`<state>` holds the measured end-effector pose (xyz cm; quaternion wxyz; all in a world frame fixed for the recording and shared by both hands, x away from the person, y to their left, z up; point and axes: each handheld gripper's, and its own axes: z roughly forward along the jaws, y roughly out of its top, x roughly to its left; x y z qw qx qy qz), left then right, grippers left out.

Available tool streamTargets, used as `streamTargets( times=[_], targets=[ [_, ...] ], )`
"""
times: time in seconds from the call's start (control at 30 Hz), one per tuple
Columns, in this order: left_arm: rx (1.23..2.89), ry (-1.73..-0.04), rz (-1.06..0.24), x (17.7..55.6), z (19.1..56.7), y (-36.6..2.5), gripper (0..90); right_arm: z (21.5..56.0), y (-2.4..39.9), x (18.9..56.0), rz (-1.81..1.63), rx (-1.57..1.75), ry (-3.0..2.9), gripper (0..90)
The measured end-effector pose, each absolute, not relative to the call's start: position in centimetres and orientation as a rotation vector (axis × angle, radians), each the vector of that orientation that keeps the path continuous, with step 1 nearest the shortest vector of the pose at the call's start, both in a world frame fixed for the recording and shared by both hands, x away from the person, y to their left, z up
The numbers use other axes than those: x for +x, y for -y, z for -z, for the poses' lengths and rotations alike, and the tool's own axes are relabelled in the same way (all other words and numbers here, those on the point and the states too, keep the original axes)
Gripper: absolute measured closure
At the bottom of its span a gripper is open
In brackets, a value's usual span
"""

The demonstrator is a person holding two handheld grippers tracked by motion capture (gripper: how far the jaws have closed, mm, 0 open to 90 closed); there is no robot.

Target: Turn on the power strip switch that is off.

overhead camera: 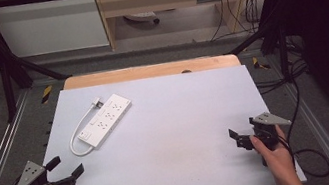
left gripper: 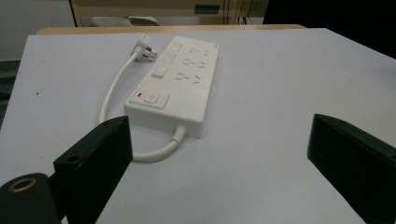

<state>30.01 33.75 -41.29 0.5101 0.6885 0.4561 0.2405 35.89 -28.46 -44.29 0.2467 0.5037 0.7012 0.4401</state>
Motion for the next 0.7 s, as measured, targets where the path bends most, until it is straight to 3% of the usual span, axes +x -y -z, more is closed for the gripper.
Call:
streamTargets(
  times=[0.7],
  targets=[
    [1.652,-1.073,-0.585,30.9,41.2,-33.0,6.7,43.6,27.2,36.8,-1.195,1.375,-1.914,4.9]
  ],
)
